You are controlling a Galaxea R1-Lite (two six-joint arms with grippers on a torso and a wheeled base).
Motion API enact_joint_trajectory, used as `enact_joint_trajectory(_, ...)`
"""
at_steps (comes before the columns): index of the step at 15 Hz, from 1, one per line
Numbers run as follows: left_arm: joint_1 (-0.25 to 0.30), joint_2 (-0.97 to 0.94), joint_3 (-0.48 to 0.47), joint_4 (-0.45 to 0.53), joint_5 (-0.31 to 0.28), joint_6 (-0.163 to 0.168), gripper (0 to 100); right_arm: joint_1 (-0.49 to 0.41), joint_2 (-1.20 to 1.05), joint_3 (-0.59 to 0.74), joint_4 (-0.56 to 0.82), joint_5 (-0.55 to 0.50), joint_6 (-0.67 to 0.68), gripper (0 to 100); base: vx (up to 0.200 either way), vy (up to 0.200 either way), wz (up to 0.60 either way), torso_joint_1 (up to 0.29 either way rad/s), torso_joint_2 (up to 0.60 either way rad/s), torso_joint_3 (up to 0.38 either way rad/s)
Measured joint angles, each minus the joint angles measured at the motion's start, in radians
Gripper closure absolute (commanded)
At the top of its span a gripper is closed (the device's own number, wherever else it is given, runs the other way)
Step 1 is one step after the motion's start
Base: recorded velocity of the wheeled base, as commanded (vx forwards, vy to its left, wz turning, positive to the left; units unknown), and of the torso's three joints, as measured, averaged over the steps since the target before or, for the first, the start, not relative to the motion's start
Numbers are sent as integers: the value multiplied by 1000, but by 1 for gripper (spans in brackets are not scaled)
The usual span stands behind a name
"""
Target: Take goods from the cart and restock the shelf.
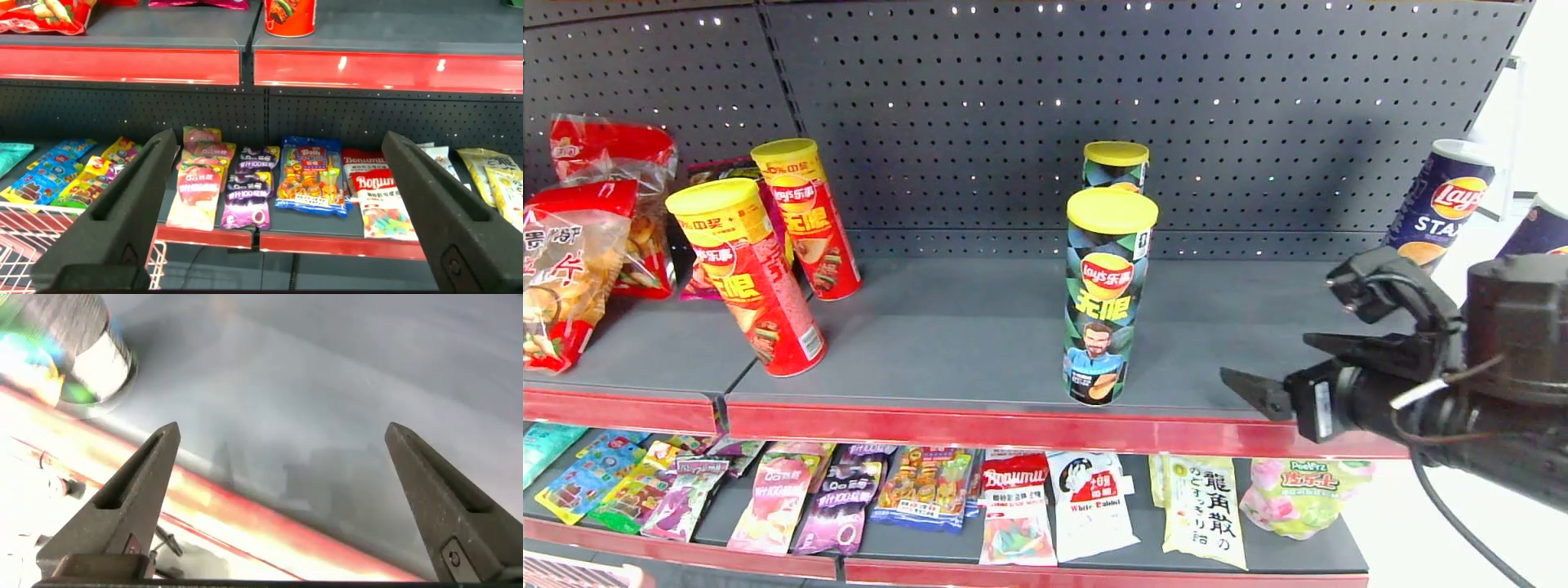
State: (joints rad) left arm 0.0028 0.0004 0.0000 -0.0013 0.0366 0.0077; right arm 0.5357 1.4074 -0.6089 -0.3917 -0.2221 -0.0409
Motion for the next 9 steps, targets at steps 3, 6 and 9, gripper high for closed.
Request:
enact_joint_trajectory(3, 0, 0, 0, 0, 0, 0, 0, -10, -201, 145, 4, 2, -34, 0, 0, 0, 0, 0, 0, 0)
enact_joint_trajectory(6, 0, 0, 0, 0, 0, 0, 0, -99, -424, 288, 20, 69, -106, 0, 0, 0, 0, 0, 0, 0)
enact_joint_trajectory(9, 0, 0, 0, 0, 0, 0, 0, -316, -652, 371, 95, 296, -136, 0, 0, 0, 0, 0, 0, 0)
